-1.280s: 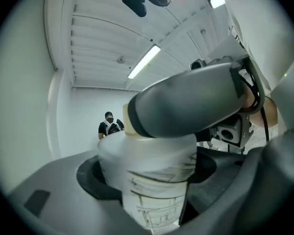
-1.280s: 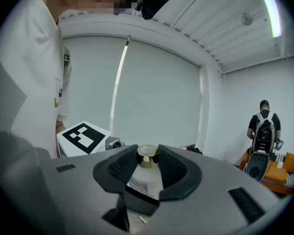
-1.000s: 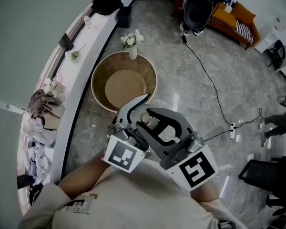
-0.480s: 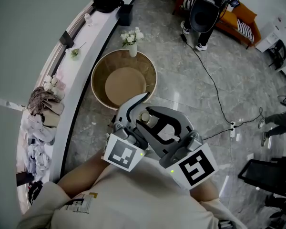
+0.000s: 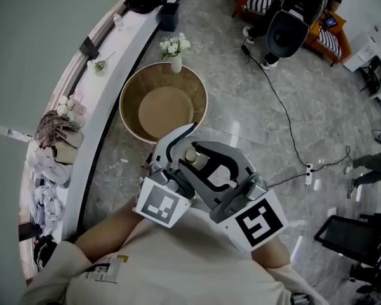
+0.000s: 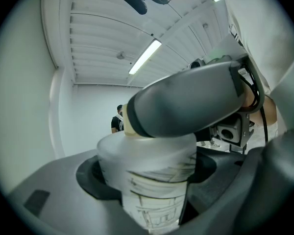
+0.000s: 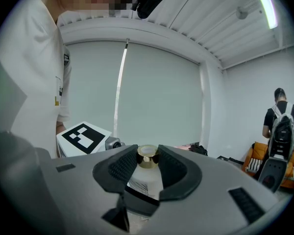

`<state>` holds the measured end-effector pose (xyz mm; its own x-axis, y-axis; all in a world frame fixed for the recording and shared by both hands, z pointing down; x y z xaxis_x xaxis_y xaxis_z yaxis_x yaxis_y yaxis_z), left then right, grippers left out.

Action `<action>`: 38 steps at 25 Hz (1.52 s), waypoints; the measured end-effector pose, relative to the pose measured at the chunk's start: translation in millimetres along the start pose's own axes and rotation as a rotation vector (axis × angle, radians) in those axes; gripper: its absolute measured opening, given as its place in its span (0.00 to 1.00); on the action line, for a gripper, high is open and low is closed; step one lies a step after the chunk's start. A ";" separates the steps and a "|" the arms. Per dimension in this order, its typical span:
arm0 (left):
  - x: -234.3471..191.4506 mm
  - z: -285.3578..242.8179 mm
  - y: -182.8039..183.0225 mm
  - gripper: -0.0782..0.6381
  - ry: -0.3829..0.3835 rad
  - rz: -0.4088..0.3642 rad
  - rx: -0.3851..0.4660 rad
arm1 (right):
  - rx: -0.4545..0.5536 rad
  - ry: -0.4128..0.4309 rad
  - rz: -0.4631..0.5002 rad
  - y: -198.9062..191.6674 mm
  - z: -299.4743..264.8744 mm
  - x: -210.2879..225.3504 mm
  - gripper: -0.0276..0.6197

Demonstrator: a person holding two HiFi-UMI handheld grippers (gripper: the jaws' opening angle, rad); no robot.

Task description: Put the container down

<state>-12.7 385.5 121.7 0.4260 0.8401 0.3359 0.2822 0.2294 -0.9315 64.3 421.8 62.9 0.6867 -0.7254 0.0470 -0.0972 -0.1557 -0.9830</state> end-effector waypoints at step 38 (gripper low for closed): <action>-65.0 -56.7 -38.7 0.60 0.077 0.013 -0.020 | -0.020 0.079 0.030 -6.9 -60.7 80.1 0.24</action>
<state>-2.6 294.1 143.9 0.4943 0.8026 0.3340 0.2932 0.2078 -0.9332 76.3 324.1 84.2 0.6246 -0.7803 0.0318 -0.1319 -0.1456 -0.9805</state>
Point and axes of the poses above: the fingertips, and each gripper's own axes: z backward along the fingers, x to its right, y out of its top, the point moved 9 cm from there along z, backward along the fingers, and after that the axes turned 5 degrees about -z, right-handed, at the moved point
